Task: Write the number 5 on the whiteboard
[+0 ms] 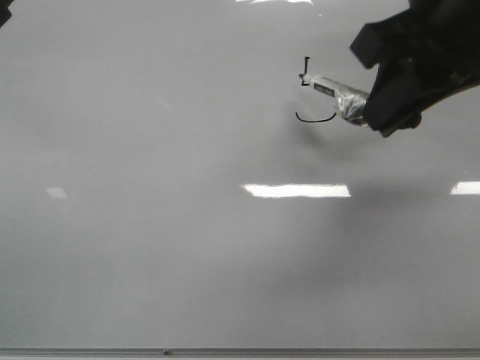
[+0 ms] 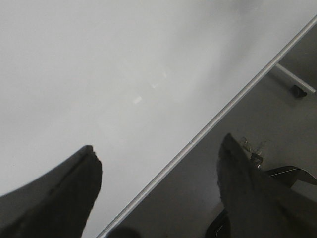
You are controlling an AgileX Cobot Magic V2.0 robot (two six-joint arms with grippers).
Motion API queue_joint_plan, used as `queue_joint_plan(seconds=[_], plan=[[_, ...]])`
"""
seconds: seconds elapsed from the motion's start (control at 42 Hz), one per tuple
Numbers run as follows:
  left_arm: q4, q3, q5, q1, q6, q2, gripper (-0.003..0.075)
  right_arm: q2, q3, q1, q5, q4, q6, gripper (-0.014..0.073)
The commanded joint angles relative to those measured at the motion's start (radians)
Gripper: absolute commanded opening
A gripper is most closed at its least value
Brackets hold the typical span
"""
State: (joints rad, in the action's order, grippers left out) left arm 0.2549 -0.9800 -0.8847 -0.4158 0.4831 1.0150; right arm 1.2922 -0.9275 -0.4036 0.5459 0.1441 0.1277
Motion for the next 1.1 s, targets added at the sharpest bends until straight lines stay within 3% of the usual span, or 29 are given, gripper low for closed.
queue_joint_plan(seconds=[0.0,0.644,0.858,1.073], plan=[[0.024,-0.025,0.056,0.004,-0.008,-0.016,0.0482,-0.066,-0.027,0.0,-0.078,-0.004,0.021,-0.0069],[0.024,-0.025,0.046,0.004,-0.008,-0.016,0.0482,0.067,-0.027,0.04,-0.244,-0.036,0.02,-0.0069],[0.024,-0.025,0.046,0.004,-0.008,-0.016,0.0482,0.079,-0.027,0.041,-0.229,-0.05,0.02,-0.0069],[0.024,-0.025,0.046,0.004,-0.008,-0.016,0.0482,0.078,-0.037,0.126,-0.171,-0.065,0.02,-0.0069]])
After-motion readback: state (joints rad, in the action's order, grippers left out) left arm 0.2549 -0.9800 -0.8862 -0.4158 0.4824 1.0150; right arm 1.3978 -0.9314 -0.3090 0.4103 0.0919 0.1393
